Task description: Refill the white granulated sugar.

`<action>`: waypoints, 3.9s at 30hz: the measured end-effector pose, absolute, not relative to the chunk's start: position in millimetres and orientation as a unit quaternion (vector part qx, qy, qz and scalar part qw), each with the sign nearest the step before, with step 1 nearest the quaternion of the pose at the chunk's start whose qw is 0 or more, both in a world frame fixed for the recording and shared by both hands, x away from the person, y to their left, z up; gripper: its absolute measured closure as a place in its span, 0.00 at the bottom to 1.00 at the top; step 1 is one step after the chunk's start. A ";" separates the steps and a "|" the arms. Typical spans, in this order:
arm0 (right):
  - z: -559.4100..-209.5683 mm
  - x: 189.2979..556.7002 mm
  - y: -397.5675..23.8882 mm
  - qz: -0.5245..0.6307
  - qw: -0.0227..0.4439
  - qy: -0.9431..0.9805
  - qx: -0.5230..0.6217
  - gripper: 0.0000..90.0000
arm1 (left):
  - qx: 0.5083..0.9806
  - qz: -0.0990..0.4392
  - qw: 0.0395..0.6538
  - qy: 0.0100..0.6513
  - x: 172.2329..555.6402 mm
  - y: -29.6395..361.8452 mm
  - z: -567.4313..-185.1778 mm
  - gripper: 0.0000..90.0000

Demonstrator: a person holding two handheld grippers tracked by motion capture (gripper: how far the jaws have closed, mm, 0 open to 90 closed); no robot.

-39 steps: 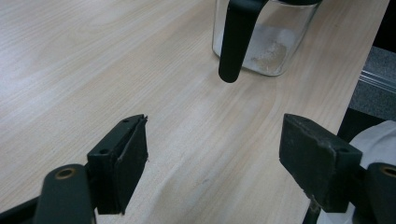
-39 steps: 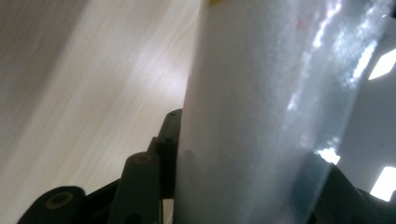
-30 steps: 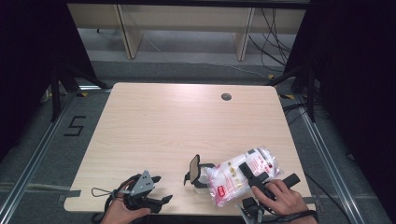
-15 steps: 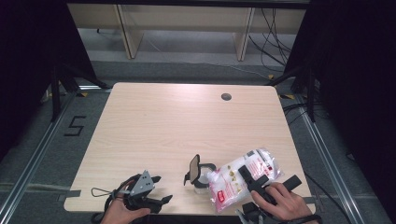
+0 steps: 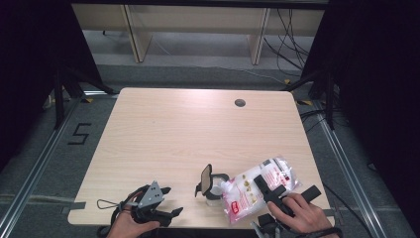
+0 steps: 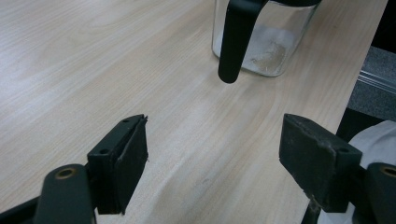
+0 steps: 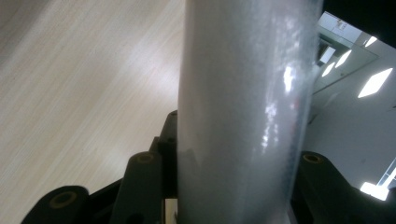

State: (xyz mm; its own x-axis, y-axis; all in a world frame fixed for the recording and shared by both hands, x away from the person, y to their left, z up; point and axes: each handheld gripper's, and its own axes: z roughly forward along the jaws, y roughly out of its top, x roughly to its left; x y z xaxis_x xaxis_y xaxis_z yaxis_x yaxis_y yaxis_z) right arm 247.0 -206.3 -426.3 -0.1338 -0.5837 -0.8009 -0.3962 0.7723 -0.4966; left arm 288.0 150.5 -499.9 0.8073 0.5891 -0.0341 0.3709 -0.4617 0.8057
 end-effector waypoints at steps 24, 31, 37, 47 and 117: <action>-417.5 243.9 -199.1 -0.103 0.560 0.741 -0.356 0.68 | 0.842 0.128 0.437 0.288 284.9 149.1 -498.5 0.25; -416.2 242.1 -197.6 -0.108 0.561 0.743 -0.349 0.68 | 0.839 0.139 0.441 0.288 284.0 152.6 -497.0 0.25; -415.5 243.0 -198.0 -0.106 0.562 0.740 -0.354 0.68 | 0.843 0.144 0.435 0.283 283.4 153.3 -496.8 0.25; -414.1 242.2 -197.3 -0.102 0.561 0.740 -0.357 0.68 | 0.843 0.149 0.440 0.270 284.4 152.6 -499.0 0.25; -414.3 243.1 -204.6 -0.067 0.557 0.760 -0.329 0.70 | 0.846 0.145 0.433 0.273 287.5 155.0 -498.2 0.25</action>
State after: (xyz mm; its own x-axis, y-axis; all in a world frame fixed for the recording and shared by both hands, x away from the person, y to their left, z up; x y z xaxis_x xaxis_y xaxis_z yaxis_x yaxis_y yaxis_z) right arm 243.1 -204.6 -414.3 -0.1636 -0.5737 -0.8025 -0.4255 0.7750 -0.4673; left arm 287.5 155.0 -498.2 0.8085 0.5885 0.0092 0.3366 -0.4752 0.8129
